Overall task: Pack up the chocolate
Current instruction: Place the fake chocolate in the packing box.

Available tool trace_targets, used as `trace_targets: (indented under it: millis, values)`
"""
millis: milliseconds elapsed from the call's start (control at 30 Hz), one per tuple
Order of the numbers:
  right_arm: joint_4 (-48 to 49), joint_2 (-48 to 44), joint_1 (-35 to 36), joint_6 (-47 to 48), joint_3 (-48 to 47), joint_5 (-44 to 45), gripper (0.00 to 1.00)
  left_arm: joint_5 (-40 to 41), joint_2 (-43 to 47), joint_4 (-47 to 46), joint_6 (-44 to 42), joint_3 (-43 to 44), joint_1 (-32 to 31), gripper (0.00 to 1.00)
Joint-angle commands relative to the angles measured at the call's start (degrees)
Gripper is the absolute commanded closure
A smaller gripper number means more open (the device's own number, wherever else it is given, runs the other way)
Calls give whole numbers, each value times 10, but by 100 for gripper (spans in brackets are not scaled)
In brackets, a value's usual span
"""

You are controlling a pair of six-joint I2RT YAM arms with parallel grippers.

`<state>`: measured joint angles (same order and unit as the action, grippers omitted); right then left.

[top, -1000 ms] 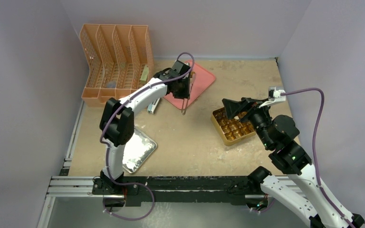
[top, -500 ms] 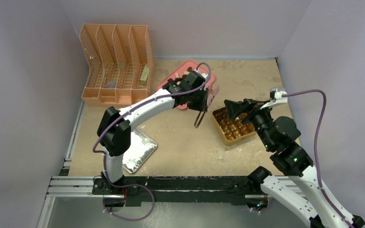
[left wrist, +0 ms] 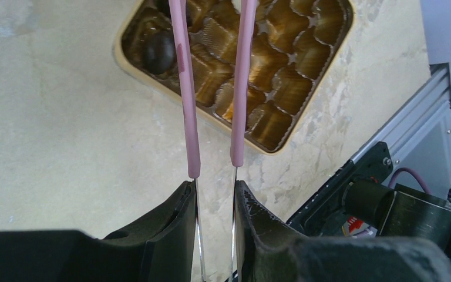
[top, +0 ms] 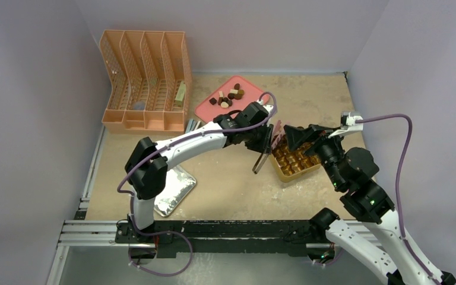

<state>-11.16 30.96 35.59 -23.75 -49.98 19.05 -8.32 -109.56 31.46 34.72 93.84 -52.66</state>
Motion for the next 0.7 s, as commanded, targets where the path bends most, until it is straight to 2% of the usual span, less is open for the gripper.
trace_targets:
  millis: [0,400,667]
  values:
    - [11,-5,-2,12,-28,17,1,-23,-11,-47,14,16,-20,74]
    - [12,-7,-2,11,-23,15,1,-21,-47,-49,16,9,-34,74]
    - [14,-8,-2,9,-19,17,1,-9,-52,-41,15,4,-35,71]
